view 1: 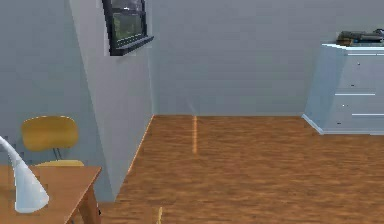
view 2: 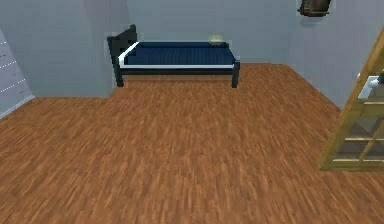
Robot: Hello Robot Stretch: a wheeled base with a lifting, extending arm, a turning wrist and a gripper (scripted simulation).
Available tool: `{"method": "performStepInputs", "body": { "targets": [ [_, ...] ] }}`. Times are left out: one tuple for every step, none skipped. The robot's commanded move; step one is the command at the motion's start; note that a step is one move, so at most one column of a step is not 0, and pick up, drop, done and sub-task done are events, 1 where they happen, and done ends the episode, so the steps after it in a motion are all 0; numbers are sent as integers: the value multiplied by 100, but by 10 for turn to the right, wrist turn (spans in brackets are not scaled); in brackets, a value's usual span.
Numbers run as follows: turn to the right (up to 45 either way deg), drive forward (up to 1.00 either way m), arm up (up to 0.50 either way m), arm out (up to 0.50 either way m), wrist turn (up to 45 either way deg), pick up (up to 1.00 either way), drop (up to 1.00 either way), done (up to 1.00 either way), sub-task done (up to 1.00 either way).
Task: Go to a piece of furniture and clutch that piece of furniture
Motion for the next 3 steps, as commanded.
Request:
{"method": "performStepInputs", "body": {
  "targets": [
    [0,5,0,0,0,0,0,0,0],
    [-450,0,0,0,0,0,0,0,0],
    [-450,0,0,0,0,0,0,0,0]
  ]
}}
